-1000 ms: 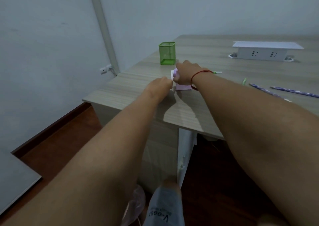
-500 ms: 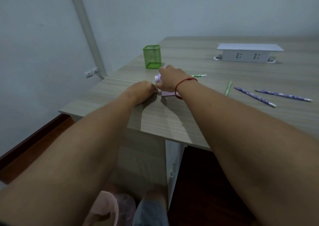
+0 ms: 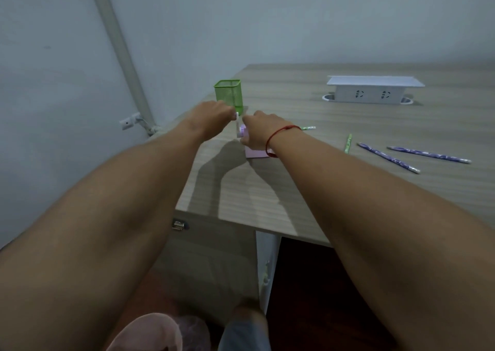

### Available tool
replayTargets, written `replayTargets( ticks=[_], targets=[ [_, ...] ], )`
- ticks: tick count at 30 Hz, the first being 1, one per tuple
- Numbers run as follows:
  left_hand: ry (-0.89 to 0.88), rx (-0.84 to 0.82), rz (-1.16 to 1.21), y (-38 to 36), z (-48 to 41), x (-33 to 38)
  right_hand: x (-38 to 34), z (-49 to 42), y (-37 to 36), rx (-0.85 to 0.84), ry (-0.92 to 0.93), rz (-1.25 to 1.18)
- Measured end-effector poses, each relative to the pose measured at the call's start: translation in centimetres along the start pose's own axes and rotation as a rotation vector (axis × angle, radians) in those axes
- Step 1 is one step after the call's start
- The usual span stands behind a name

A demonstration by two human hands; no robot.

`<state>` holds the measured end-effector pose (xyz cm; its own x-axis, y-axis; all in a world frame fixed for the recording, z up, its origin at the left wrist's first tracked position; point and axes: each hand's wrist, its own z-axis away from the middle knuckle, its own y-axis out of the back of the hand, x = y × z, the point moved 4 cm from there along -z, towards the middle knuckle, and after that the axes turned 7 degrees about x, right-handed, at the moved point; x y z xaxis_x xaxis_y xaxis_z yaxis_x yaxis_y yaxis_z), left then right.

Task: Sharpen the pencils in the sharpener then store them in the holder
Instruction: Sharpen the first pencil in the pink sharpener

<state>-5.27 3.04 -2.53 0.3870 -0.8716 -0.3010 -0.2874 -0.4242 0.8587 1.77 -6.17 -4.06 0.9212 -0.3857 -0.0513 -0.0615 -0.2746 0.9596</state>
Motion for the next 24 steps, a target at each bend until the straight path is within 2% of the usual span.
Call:
replayTargets(
  ticks=[8, 24],
  targets=[
    [0.038, 0.101, 0.05, 1.9, 2.5, 1.4, -0.4, 0.4, 0.3, -0.001, -0.043, 0.001],
    [0.156, 0.079, 0.1, 0.1, 5.4, 3.6, -0.6, -0.3, -0.4, -0.003, -0.051, 0.051]
  ],
)
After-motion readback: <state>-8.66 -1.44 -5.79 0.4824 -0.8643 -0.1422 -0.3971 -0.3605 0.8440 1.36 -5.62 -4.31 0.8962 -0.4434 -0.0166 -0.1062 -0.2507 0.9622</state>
